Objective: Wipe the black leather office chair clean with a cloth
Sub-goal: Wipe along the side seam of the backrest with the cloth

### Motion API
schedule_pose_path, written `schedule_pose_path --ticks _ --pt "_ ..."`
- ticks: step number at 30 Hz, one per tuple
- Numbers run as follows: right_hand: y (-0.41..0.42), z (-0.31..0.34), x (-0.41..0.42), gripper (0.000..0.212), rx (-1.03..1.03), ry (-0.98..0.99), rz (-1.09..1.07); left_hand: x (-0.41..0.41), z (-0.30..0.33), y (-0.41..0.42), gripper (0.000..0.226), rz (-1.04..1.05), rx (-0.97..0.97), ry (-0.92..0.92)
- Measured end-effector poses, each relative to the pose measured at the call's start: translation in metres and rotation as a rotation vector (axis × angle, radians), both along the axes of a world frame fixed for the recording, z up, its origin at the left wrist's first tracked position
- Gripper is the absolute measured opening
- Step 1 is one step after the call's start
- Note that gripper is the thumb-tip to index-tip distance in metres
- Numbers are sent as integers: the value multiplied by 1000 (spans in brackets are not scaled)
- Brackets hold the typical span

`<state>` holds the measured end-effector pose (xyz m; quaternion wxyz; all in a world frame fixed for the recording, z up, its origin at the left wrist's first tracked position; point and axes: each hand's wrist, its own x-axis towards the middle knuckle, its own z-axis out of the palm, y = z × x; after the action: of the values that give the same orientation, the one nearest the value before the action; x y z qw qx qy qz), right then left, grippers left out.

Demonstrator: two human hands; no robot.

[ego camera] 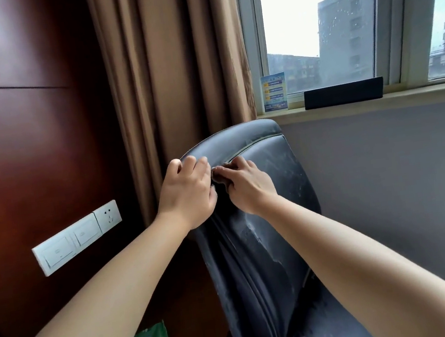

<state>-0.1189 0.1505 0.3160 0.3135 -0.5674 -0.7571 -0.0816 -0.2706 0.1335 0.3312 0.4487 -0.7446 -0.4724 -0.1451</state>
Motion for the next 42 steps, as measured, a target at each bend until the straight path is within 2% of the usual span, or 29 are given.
schedule_pose_path --ticks 5,7,10,13,16,23,27,31,33,37,42 --pt "7 -11 7 47 -35 31 -88 9 6 -2 63 198 -116 30" --pt "8 -11 11 51 -78 41 -119 10 6 -3 65 193 -105 27" --pt "3 -11 11 53 -36 7 -11 9 6 0 71 146 -146 -52" --pt "-3 -17 11 55 21 -52 57 12 5 8 63 100 -124 -94" --pt "3 -20 11 60 21 -73 26 17 8 10 63 87 -108 -130" --pt "30 -8 13 53 -140 140 -29 14 5 19 59 72 -146 -139" --pt "18 -22 9 60 15 231 5 13 5 17 56 34 -143 -165" --pt "8 -34 -6 54 199 365 180 14 6 15 55 -10 -139 -207" --pt "8 -39 -12 60 230 316 221 13 7 14 53 -33 -140 -224" --pt "18 -40 -12 63 238 207 131 11 11 16 46 -101 -115 -245" --pt "44 -13 -7 48 4 236 19 7 18 22 38 -116 -106 -232"
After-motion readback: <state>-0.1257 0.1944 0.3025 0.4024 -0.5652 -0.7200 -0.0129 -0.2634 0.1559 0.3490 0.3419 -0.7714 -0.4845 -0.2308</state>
